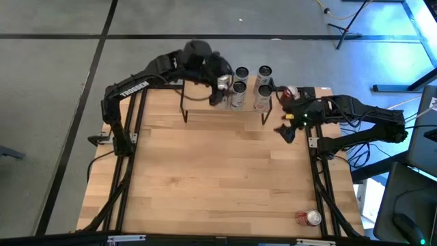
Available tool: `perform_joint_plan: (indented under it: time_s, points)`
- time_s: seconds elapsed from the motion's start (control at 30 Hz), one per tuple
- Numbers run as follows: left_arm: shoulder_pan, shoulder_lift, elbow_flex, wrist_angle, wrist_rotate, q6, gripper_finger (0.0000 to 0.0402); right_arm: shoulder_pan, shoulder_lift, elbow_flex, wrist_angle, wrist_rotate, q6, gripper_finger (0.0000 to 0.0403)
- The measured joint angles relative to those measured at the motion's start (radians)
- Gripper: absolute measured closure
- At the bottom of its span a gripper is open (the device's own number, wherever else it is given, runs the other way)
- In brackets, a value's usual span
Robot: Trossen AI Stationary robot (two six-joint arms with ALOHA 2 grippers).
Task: Place canned beverage on shelf
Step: Put the bottom red soda can on the shelf
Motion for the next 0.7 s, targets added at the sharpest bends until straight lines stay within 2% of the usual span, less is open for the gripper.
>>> perform_joint_plan:
  time_s: [0.1,0.27,0.53,0.7]
  points:
    - [-0.085,0.000,0.000,-0.010,-0.001,0.001,0.0065,0.116,0.000,0.000,0.001,-0.079,0.086,0.0091]
    - [-0.251,0.000,0.000,-0.009,-0.028,-0.029,0.0065,0.365,0.001,0.000,0.001,-0.056,0.233,0.0091]
    - [-0.479,0.000,-0.034,-0.001,-0.189,-0.350,0.0065,0.769,0.074,0.000,0.033,-0.025,0.506,0.0091]
    - [-0.619,0.000,-0.106,0.004,-0.285,-0.576,0.0065,0.918,0.167,0.000,0.048,-0.020,0.641,0.0091]
